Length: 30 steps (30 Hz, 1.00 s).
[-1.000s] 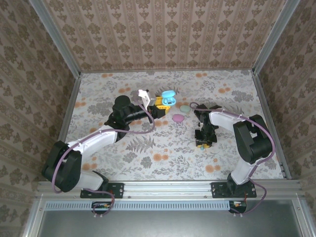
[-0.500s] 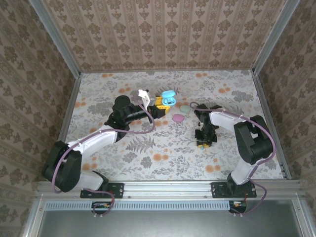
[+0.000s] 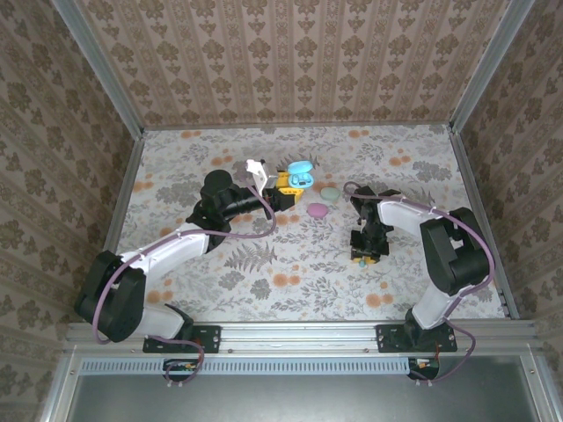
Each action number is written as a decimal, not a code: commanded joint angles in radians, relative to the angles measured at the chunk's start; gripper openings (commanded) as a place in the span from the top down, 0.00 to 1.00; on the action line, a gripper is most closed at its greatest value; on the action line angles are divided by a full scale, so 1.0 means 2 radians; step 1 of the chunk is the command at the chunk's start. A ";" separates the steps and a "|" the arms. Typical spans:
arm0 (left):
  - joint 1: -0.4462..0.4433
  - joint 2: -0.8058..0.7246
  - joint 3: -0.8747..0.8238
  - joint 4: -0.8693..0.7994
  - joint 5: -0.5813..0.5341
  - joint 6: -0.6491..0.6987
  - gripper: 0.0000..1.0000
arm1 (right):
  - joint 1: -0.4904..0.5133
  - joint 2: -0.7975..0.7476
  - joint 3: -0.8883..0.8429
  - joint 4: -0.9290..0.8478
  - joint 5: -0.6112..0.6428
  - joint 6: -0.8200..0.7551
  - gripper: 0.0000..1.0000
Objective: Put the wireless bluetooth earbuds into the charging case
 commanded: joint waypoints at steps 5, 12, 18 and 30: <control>-0.006 0.018 0.009 0.013 0.038 -0.011 0.71 | -0.004 -0.011 -0.002 -0.025 0.001 -0.027 0.68; -0.014 0.025 0.011 0.002 0.048 -0.008 0.71 | 0.008 0.015 0.014 -0.043 0.005 -0.049 0.69; -0.015 0.025 0.012 -0.003 0.047 -0.003 0.71 | 0.011 0.022 0.017 -0.037 0.014 -0.045 0.71; -0.015 0.021 0.010 -0.006 0.041 0.001 0.71 | 0.011 0.018 0.015 -0.028 0.014 -0.039 0.75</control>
